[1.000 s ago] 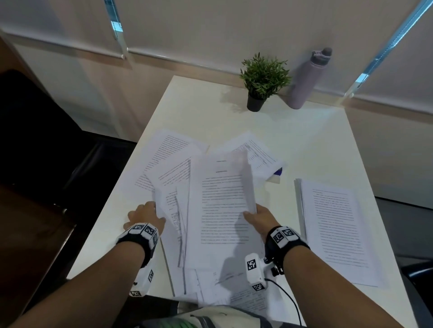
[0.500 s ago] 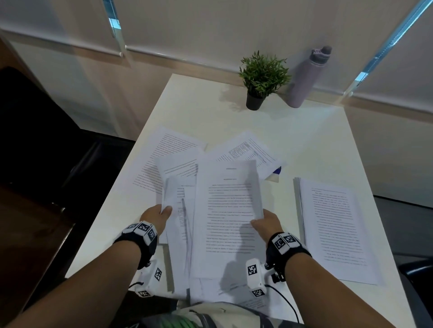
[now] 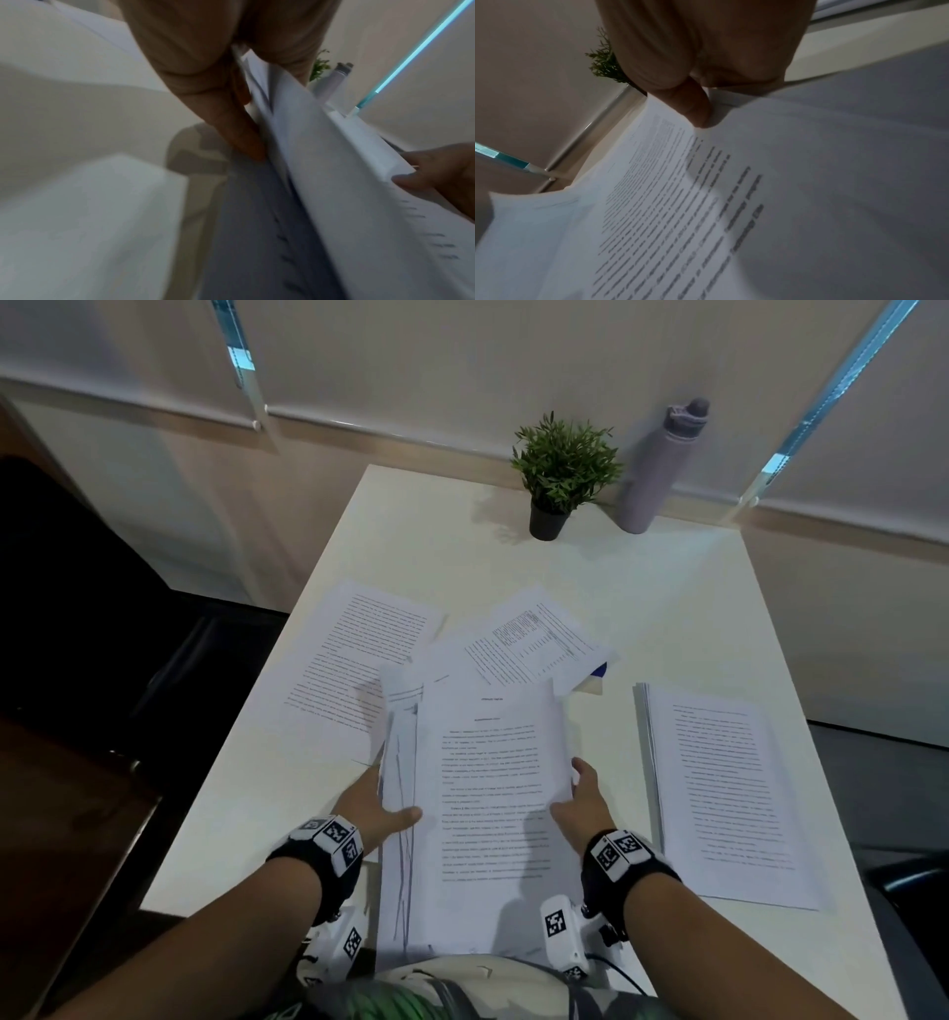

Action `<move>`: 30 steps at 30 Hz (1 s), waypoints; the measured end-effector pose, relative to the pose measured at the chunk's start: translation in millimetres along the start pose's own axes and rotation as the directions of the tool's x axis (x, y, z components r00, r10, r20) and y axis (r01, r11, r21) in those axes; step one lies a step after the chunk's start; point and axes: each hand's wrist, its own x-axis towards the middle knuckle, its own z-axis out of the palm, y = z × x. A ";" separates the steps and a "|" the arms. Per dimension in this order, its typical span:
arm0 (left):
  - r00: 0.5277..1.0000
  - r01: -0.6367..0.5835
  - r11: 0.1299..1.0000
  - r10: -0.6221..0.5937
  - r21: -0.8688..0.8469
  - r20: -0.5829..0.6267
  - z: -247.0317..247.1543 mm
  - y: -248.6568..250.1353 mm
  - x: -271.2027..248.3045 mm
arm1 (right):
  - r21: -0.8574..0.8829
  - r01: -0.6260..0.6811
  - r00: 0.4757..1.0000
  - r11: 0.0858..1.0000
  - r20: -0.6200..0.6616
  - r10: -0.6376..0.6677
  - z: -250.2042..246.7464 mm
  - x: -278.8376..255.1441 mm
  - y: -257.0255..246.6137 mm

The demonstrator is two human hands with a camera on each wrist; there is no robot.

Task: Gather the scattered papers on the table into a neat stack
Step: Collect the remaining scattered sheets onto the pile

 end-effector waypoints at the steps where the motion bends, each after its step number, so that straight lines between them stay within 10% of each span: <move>1: 1.000 -0.018 1.000 0.018 -0.002 0.000 -0.5 -0.7 0.6 | 0.032 0.003 1.000 0.999 0.015 -0.003 -2.7 1.3 0.8; 7: 0.999 0.048 0.977 -0.041 -0.206 0.034 -5.4 0.2 4.3 | 0.226 -0.056 0.985 0.973 0.171 0.017 -17.9 0.0 -3.4; 22: 0.992 -0.100 0.773 0.026 -0.627 -0.126 -28.9 28.4 10.4 | 0.577 0.048 0.987 0.816 0.096 -0.126 -21.1 5.8 -31.1; 27: 0.987 -0.117 0.973 0.092 -0.197 -0.131 -40.7 39.3 14.8 | 0.634 0.058 0.993 0.771 0.043 -0.110 -20.5 12.2 -42.9; 30: 0.982 -0.145 0.965 0.115 -0.217 -0.146 -41.5 44.8 17.2 | 0.577 0.022 0.980 0.817 0.148 -0.132 -18.8 12.1 -44.3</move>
